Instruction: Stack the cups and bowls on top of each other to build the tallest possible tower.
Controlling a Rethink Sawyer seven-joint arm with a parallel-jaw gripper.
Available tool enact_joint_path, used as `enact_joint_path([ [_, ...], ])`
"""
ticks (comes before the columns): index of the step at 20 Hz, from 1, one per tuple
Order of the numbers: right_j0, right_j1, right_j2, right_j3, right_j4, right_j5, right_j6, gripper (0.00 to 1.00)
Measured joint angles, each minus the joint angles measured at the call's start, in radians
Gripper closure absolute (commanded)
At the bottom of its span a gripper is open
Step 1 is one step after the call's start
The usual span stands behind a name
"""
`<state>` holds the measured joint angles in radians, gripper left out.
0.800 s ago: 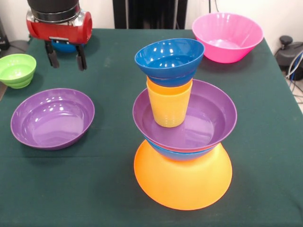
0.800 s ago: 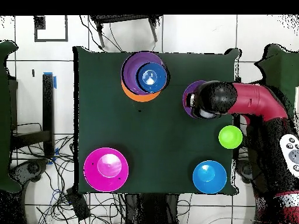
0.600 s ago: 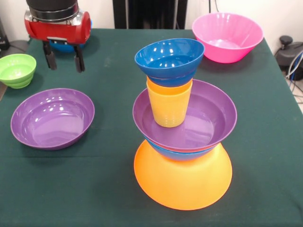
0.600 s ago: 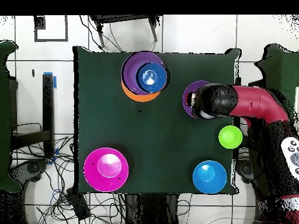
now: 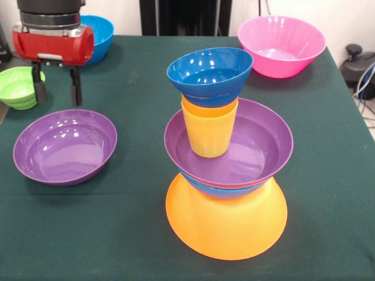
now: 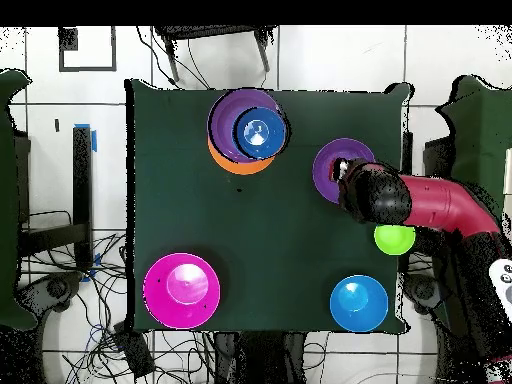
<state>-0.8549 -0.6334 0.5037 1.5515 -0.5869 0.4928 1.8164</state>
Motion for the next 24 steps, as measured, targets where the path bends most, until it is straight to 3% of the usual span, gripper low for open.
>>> enact_joint_path([
  [12, -0.084, 0.090, -0.054, 0.020, -0.060, -0.032, 0.000, 0.00],
  [24, -0.114, 0.091, -0.086, 0.030, -0.065, 0.008, 0.000, 0.00],
])
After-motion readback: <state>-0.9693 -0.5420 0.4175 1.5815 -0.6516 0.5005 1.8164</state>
